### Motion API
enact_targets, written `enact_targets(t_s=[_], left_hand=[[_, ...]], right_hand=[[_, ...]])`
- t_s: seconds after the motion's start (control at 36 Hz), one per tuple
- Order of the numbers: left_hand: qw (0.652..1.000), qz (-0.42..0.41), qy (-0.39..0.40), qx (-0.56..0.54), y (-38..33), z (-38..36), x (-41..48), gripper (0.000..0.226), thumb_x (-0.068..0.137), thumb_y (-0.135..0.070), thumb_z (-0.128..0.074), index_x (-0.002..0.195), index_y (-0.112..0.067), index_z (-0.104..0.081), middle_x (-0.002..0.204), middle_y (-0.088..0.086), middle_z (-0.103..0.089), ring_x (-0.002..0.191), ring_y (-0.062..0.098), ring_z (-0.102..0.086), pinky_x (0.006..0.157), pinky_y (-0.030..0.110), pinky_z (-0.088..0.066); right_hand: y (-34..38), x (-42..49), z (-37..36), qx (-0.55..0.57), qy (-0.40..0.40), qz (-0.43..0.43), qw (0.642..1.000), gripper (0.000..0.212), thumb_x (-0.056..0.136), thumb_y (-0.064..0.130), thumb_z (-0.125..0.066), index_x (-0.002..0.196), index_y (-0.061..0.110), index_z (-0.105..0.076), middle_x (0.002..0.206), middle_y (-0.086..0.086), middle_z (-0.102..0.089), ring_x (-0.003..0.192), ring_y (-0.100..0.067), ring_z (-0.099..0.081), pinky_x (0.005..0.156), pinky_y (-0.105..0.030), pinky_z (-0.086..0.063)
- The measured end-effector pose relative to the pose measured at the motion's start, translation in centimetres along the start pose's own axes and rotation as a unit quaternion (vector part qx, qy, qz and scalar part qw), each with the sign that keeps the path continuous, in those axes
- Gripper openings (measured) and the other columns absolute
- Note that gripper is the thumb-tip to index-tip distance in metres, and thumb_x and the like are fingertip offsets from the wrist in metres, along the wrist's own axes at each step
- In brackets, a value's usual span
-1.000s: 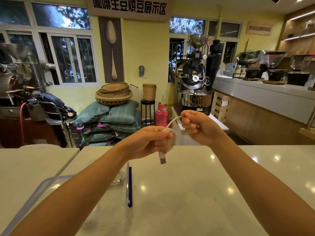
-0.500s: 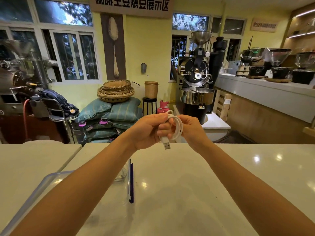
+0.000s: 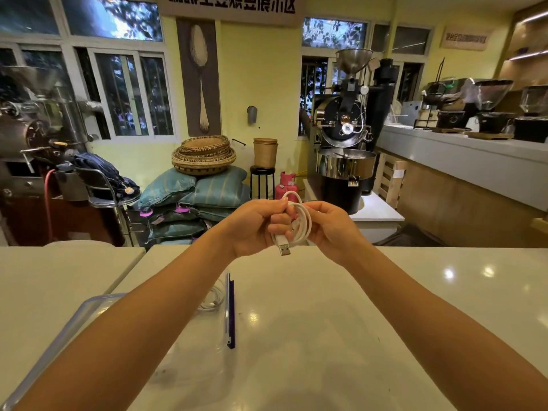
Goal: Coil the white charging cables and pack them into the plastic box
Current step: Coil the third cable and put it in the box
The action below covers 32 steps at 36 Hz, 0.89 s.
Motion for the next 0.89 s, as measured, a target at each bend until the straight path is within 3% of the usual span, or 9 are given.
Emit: enact_targets(t_s=[0.19, 0.36, 0.44, 0.5, 0.56, 0.75, 0.89], left_hand=[[0.999, 0.008, 0.026, 0.027, -0.3, 0.3, -0.2, 0.028, 0.088, -0.018, -0.037, 0.071, -0.007, -0.056, 0.045, -0.006, -0.044, 0.037, 0.004, -0.041, 0.052, 0.020, -0.052], [0.995, -0.004, -0.023, 0.097, -0.4, 1.0, 0.0, 0.035, 0.098, -0.017, -0.027, 0.077, -0.008, -0.052, 0.046, -0.008, -0.044, 0.038, 0.002, -0.039, 0.053, 0.018, -0.047], [0.990, -0.020, -0.071, 0.124, -0.4, 1.4, 0.2, 0.031, 0.098, -0.016, -0.030, 0.082, -0.007, -0.055, 0.045, -0.009, -0.045, 0.038, 0.002, -0.038, 0.051, 0.017, -0.042], [0.986, -0.034, -0.100, 0.131, -0.3, 1.6, 0.3, 0.031, 0.098, -0.015, -0.031, 0.082, -0.007, -0.057, 0.043, -0.009, -0.045, 0.037, 0.002, -0.038, 0.045, 0.014, -0.041], [0.981, -0.044, -0.126, 0.142, -0.3, 1.8, 0.4, 0.033, 0.098, -0.015, -0.032, 0.079, -0.007, -0.057, 0.041, -0.009, -0.044, 0.036, 0.002, -0.038, 0.041, 0.013, -0.041], [0.966, -0.055, -0.167, 0.187, -0.4, 2.2, 0.4, 0.034, 0.099, -0.018, -0.032, 0.081, -0.007, -0.059, 0.039, -0.009, -0.047, 0.037, 0.002, -0.039, 0.042, 0.011, -0.038], [0.959, -0.063, -0.168, 0.221, -0.3, 2.1, 0.6, 0.036, 0.098, -0.020, -0.034, 0.078, -0.009, -0.061, 0.039, -0.010, -0.046, 0.041, 0.003, -0.038, 0.052, 0.017, -0.034]], right_hand=[[-0.4, -0.1, -0.6, 0.004, 0.041, -0.057, 0.998, 0.017, 0.094, 0.008, -0.043, 0.083, 0.007, -0.056, 0.076, -0.007, -0.059, 0.067, -0.016, -0.058, 0.055, -0.020, -0.056], [-0.6, 0.0, -0.7, -0.028, 0.049, -0.083, 0.995, 0.018, 0.092, 0.008, -0.047, 0.079, 0.011, -0.059, 0.076, -0.005, -0.058, 0.069, -0.013, -0.056, 0.064, -0.022, -0.048], [-0.6, 0.0, -0.9, -0.022, 0.073, -0.080, 0.994, 0.018, 0.093, 0.008, -0.046, 0.098, 0.013, -0.063, 0.079, -0.004, -0.061, 0.069, -0.013, -0.058, 0.061, -0.020, -0.049], [-0.6, 0.1, -0.9, -0.032, 0.085, -0.066, 0.994, 0.030, 0.094, 0.007, -0.045, 0.119, 0.017, -0.058, 0.081, -0.002, -0.063, 0.067, -0.011, -0.061, 0.053, -0.017, -0.050], [-0.5, 0.2, -1.0, -0.065, 0.088, -0.052, 0.993, 0.036, 0.094, 0.006, -0.045, 0.126, 0.019, -0.054, 0.081, -0.001, -0.064, 0.065, -0.009, -0.063, 0.052, -0.016, -0.050], [0.0, 0.2, -1.3, -0.088, 0.099, -0.072, 0.989, 0.032, 0.089, 0.001, -0.036, 0.107, 0.014, -0.059, 0.083, -0.005, -0.061, 0.074, -0.016, -0.059, 0.066, -0.026, -0.048], [-0.2, 0.5, -1.7, -0.214, 0.069, -0.042, 0.974, 0.012, 0.087, 0.009, -0.055, 0.098, 0.009, -0.061, 0.085, -0.003, -0.061, 0.079, -0.015, -0.060, 0.070, -0.025, -0.050]])
Point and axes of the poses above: each hand's wrist, its own x-axis towards the middle knuckle, its own z-axis out of the back of the hand, y = z × x, the point moved 3 cm from there along x, towards the middle knuckle
